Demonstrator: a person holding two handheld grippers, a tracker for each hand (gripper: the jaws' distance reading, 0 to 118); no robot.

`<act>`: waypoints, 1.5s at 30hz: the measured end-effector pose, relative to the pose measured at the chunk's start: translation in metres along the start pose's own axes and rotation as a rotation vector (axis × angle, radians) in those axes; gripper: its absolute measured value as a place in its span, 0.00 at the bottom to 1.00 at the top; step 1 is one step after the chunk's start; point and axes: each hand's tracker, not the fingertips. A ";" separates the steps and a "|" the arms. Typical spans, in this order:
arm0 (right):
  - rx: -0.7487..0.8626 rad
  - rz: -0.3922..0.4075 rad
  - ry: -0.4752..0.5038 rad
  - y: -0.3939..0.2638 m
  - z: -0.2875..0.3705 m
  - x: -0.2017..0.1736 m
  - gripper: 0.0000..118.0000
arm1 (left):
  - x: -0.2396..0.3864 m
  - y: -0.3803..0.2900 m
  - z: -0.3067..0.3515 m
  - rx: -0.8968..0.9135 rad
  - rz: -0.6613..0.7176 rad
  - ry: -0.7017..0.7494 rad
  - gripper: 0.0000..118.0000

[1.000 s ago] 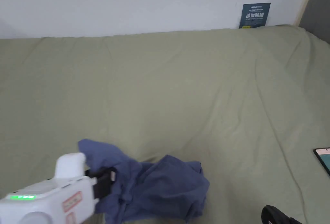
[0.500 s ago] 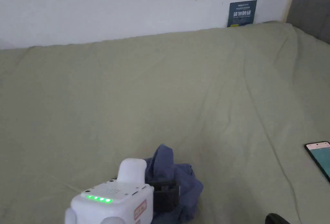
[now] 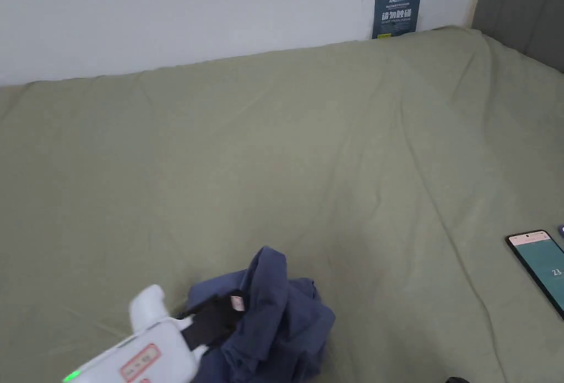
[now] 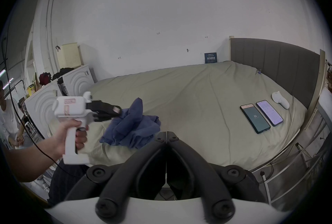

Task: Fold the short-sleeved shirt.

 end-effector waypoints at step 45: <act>-0.462 -0.682 0.502 -0.035 -0.254 0.039 0.01 | -0.064 0.022 -0.019 -0.199 0.123 0.094 0.18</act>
